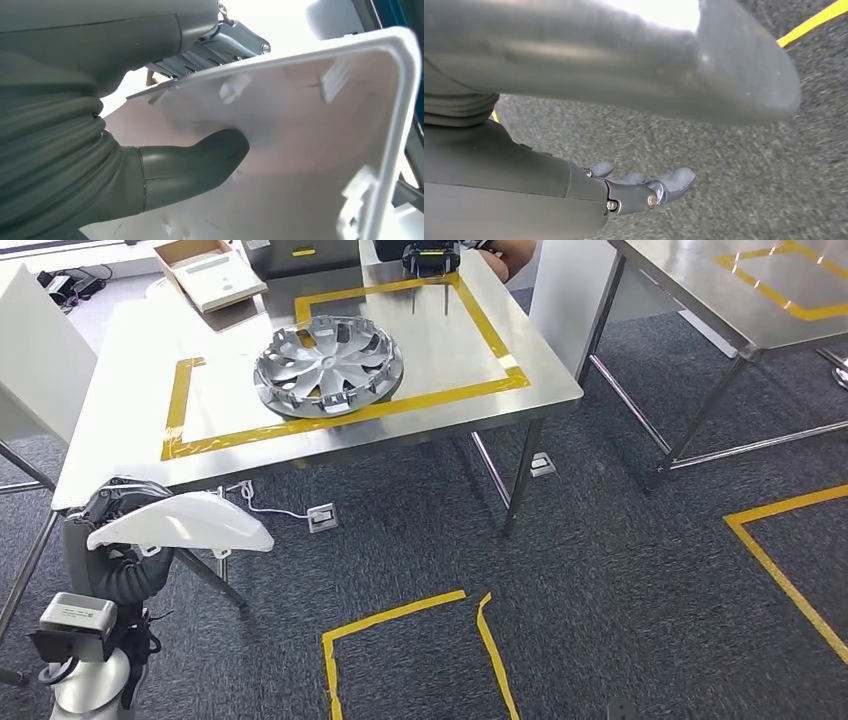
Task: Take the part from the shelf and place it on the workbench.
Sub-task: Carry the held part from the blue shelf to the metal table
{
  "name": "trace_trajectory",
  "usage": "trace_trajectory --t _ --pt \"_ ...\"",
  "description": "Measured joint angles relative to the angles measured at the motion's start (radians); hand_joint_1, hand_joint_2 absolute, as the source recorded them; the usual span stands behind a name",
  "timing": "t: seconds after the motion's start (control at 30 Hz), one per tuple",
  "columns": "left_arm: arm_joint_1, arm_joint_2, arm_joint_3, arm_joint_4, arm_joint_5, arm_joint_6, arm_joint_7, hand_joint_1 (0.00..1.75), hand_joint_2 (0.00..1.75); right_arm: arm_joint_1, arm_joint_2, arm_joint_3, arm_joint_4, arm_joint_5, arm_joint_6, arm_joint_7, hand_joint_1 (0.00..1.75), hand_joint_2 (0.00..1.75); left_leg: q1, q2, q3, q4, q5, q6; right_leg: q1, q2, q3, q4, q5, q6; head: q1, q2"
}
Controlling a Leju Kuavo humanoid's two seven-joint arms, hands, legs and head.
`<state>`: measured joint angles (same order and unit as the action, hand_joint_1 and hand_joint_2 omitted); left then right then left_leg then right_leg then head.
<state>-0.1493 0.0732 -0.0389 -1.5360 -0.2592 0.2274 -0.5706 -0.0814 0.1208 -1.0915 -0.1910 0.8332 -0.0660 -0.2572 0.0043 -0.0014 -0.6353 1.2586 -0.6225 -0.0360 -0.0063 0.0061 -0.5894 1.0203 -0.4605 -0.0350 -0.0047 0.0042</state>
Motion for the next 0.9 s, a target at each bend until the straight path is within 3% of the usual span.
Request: trace_trajectory --t 0.03,0.07,0.1,0.17,0.2,0.27,0.37,0.43,0.53,0.57,0.6,0.67,0.7,0.77,0.8,0.87,0.9 --pt "0.003 0.000 0.000 -0.003 -0.006 0.000 0.000 1.75 1.75 0.001 0.000 0.000 0.000 -0.001 0.003 -0.002 0.00 0.00 0.000 0.000 -0.032 0.034 -0.009 -0.001 0.000 0.001 0.007 0.000 -0.007 0.000 0.000 0.000" --pt "0.006 0.000 0.000 -0.007 -0.011 0.000 0.000 1.75 1.75 0.002 0.001 0.000 0.000 -0.002 0.004 -0.002 0.00 0.00 0.000 0.000 -0.047 0.035 0.005 -0.001 0.001 0.002 0.016 0.000 -0.014 0.001 0.000 0.000" --pt "0.006 0.001 0.000 -0.011 -0.015 0.000 0.001 1.75 1.75 0.003 0.002 -0.001 0.000 -0.002 0.005 -0.003 0.00 0.00 0.000 0.000 -0.045 0.002 0.040 0.001 0.001 0.003 0.026 0.000 -0.021 0.002 0.000 0.000" --pt "0.006 0.003 0.003 -0.018 -0.019 0.000 0.001 1.75 1.75 0.003 0.004 -0.001 0.000 -0.002 0.008 -0.005 0.00 0.00 -0.001 0.000 -0.009 -0.121 0.136 0.008 0.001 0.004 0.046 0.000 -0.037 0.007 0.000 0.000" --pt "0.006 0.003 0.005 -0.020 -0.020 0.000 0.001 1.75 1.75 0.002 0.005 -0.001 0.000 -0.002 0.009 -0.005 0.00 0.00 -0.003 0.000 0.007 -0.175 0.155 0.012 0.001 0.006 0.052 0.001 -0.043 0.011 -0.001 0.000" --pt "0.009 0.005 0.008 -0.024 -0.020 0.000 0.001 1.75 1.75 0.001 0.006 -0.003 0.000 -0.005 0.010 -0.006 0.00 0.00 -0.008 0.000 0.022 -0.225 0.161 0.025 0.002 0.007 0.056 0.004 -0.051 0.023 -0.001 0.000" --pt "0.012 0.005 0.010 -0.032 -0.020 0.000 -0.001 1.75 1.75 0.003 0.007 -0.008 0.000 -0.008 0.010 -0.002 0.00 0.00 -0.005 0.000 0.044 -0.237 0.163 0.045 0.004 0.006 0.061 0.025 -0.056 0.043 0.000 0.000" --pt "0.011 0.005 0.010 -0.036 -0.021 0.000 -0.004 1.75 1.75 0.001 0.008 -0.012 0.000 -0.008 0.009 0.001 0.00 0.00 -0.002 0.000 0.064 -0.241 0.158 0.054 0.001 0.002 0.025 0.095 -0.085 0.054 0.004 0.000" --pt "0.014 0.005 0.010 -0.042 -0.025 0.002 -0.005 1.75 1.75 0.001 0.009 -0.014 0.000 -0.006 0.010 0.003 0.00 0.00 -0.002 0.001 0.075 -0.241 0.143 0.060 -0.001 0.000 -0.090 0.262 -0.146 0.065 0.008 0.000" --pt "0.018 0.005 0.011 -0.044 -0.028 0.003 -0.005 1.75 1.75 0.003 0.009 -0.014 0.000 -0.006 0.010 0.003 0.00 0.00 -0.002 0.000 0.081 -0.241 0.137 0.060 -0.001 0.000 -0.114 0.279 -0.141 0.065 0.008 0.000" --pt "0.021 0.005 0.012 -0.048 -0.031 0.005 -0.005 1.75 1.75 0.004 0.009 -0.015 0.000 -0.005 0.011 0.004 0.00 0.00 -0.002 -0.001 0.088 -0.240 0.130 0.058 -0.002 0.000 -0.118 0.258 -0.114 0.063 0.009 0.000" --pt "0.024 0.006 0.015 -0.055 -0.036 0.008 -0.003 1.75 1.75 0.006 0.009 -0.015 0.000 -0.002 0.014 0.005 0.00 0.00 -0.002 -0.001 0.107 -0.241 0.115 0.053 -0.001 -0.002 -0.082 0.135 -0.023 0.055 0.010 0.000" --pt "0.024 0.006 0.016 -0.058 -0.037 0.009 -0.001 1.75 1.75 0.006 0.009 -0.015 0.000 0.001 0.015 0.005 0.00 0.00 -0.003 -0.001 0.116 -0.241 0.108 0.049 0.002 -0.004 -0.061 0.074 -0.001 0.051 0.009 0.000" --pt "0.024 0.007 0.018 -0.062 -0.039 0.009 0.003 1.75 1.75 0.004 0.009 -0.014 0.000 0.006 0.018 0.005 0.00 0.00 -0.005 -0.001 0.125 -0.239 0.099 0.038 0.007 -0.006 -0.036 0.012 0.008 0.039 0.010 0.000" --pt "0.024 0.008 0.019 -0.064 -0.040 0.009 0.004 1.75 1.75 0.005 0.009 -0.014 0.000 0.008 0.020 0.005 0.00 0.00 -0.007 -0.002 0.130 -0.237 0.098 0.031 0.008 -0.006 -0.032 0.008 -0.001 0.032 0.010 0.000" --pt "0.026 0.010 0.021 -0.071 -0.044 0.009 0.006 1.75 1.75 0.006 0.010 -0.014 0.000 0.010 0.023 0.003 0.00 0.00 -0.007 -0.002 0.133 -0.222 0.094 0.019 0.005 -0.004 -0.016 0.002 0.009 0.016 0.010 0.000" --pt "0.025 0.011 0.022 -0.076 -0.047 0.009 0.005 1.75 1.75 0.006 0.010 -0.014 0.000 0.011 0.025 0.003 0.00 0.00 -0.006 -0.002 0.123 -0.199 0.086 0.015 0.003 -0.003 -0.007 0.000 0.007 0.009 0.007 0.000"
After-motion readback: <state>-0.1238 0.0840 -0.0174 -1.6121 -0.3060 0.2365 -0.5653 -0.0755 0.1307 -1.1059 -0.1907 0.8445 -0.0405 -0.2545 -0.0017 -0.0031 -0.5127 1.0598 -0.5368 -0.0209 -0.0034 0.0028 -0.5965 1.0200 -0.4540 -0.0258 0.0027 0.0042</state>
